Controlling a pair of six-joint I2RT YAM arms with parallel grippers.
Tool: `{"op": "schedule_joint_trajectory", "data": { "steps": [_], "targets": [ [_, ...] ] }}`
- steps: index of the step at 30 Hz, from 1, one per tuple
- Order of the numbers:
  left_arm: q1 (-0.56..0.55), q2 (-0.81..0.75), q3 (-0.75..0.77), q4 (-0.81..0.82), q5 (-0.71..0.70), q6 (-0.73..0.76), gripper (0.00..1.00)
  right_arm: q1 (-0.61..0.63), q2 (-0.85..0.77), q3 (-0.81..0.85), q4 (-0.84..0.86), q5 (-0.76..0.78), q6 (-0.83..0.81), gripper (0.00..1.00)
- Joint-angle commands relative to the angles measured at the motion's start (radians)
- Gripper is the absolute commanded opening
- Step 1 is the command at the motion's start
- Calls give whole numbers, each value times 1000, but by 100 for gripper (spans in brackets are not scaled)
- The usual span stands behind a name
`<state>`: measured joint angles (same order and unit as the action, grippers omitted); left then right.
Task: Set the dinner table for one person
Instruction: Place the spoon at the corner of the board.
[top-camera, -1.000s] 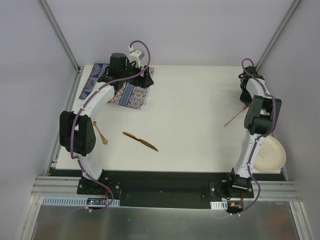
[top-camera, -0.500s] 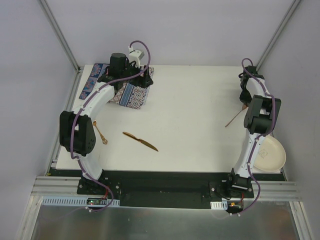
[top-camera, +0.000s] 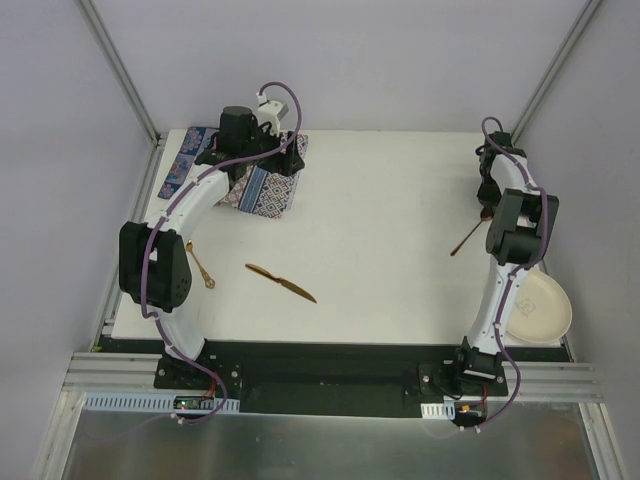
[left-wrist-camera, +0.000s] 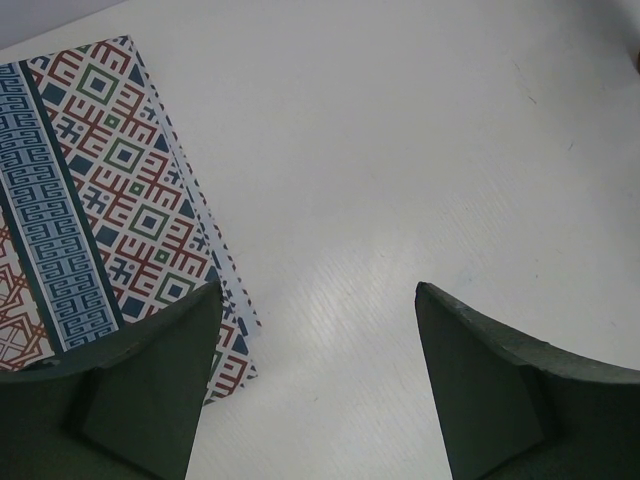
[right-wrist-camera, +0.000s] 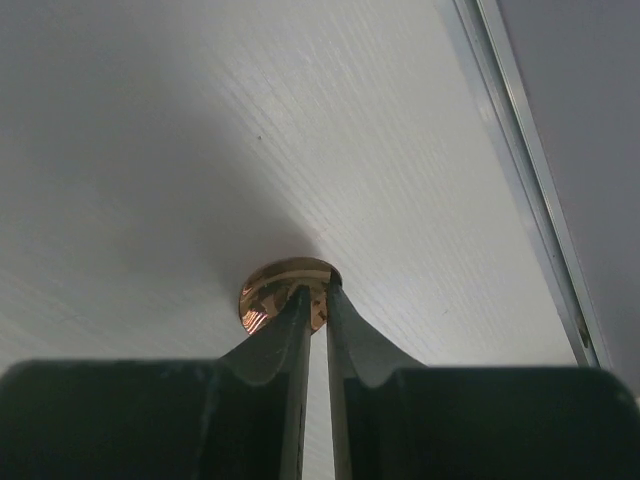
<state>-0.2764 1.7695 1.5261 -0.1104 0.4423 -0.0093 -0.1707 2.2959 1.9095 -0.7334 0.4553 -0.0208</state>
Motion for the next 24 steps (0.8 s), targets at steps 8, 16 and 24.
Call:
{"op": "schedule_joint_trajectory", "data": {
  "steps": [8, 16, 24],
  "targets": [
    [-10, -21, -11, 17, 1, 20, 77, -1, -101, -29, -55, -49, 10, 20],
    [-10, -48, -35, 17, -2, 26, 77, 37, -275, -210, -11, -73, 16, 29],
    [-10, -62, -47, 18, -4, 34, 77, 100, -334, -372, 29, -73, 91, 29]
  ]
}}
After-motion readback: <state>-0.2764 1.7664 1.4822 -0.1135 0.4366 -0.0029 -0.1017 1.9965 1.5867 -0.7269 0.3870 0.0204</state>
